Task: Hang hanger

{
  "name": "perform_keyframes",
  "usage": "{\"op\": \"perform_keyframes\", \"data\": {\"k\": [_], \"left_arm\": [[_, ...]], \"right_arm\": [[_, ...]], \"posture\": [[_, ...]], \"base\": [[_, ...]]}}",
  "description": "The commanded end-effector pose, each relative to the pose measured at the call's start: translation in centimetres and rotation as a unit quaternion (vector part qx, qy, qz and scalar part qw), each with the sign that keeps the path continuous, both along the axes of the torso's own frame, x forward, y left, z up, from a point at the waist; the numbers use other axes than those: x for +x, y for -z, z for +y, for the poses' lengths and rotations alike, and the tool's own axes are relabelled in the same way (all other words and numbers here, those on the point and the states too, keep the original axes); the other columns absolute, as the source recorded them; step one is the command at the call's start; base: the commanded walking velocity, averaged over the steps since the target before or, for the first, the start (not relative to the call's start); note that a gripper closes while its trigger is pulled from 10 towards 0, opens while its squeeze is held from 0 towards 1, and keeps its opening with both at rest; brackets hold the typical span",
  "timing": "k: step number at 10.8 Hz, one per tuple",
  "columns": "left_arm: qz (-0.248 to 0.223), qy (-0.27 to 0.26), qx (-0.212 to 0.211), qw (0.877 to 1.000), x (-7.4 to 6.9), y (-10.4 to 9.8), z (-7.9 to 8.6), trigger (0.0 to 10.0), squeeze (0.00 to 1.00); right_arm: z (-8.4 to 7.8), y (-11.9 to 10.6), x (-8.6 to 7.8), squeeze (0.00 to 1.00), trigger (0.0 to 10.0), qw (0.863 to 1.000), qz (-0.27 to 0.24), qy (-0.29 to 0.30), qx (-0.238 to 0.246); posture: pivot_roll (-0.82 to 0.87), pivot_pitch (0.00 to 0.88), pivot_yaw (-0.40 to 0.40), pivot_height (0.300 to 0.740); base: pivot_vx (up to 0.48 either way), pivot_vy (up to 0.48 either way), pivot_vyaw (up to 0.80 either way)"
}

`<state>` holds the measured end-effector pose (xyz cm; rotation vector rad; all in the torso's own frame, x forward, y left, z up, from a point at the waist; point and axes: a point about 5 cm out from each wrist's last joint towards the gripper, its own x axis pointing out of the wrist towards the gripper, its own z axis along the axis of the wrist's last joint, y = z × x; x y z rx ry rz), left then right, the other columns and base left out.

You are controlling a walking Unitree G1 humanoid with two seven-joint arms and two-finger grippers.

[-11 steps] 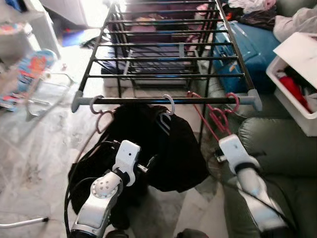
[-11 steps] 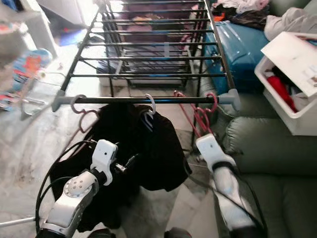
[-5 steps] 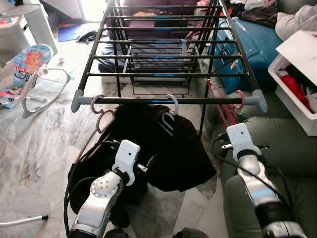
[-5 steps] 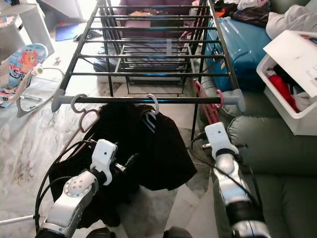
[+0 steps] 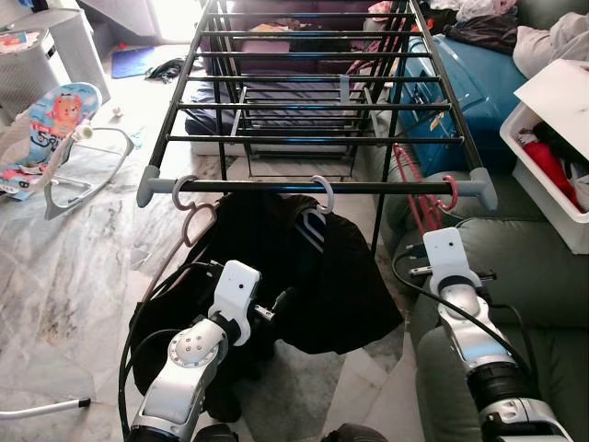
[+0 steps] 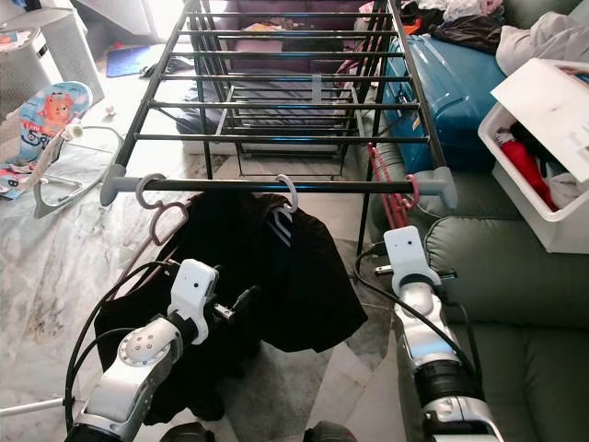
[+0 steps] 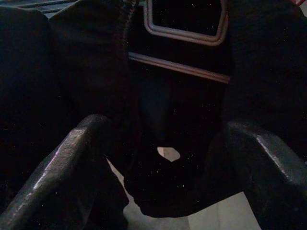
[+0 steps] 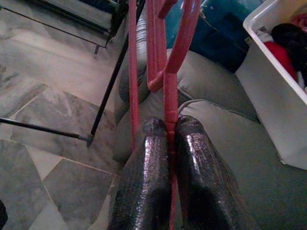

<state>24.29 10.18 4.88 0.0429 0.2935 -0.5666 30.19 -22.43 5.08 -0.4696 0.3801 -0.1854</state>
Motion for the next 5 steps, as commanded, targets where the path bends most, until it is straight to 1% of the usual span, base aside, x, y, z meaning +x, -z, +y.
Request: {"op": "perform_keyframes", "data": {"k": [1,2,3,5], "left_arm": [[-0.004,0.001,0.008,1.0,0.1,-0.3,0.1,10.0,0.0],[-0.005,0.002,0.009,1.0,0.2,-0.3,0.1,10.0,0.0],[-0.005,0.004,0.009,1.0,0.2,-0.3,0.1,10.0,0.0],[-0.005,0.008,0.009,1.0,0.2,-0.3,0.0,10.0,0.0]], "right_arm": [[-0.5,1.2,-0.7,0.0,10.0,0.999,0.027,0.023,0.015],[-0.6,0.0,-0.1,0.0,10.0,1.0,-0.009,0.025,0.011],[-0.6,-0.8,0.7,0.0,10.0,0.999,-0.024,0.029,0.012],[-0.1,-1.3,1.9,0.0,10.0,0.999,-0.022,0.03,0.019]], "posture": [[-0.05,0.0,0.001,0.74],[-0.06,0.0,0.004,0.74],[-0.06,0.0,0.008,0.74],[-0.05,0.0,0.01,0.74]], "base": [[0.0,0.0,0.0],[0.0,0.0,0.0],[0.0,0.0,0.0],[0.0,0.0,0.0]]}}
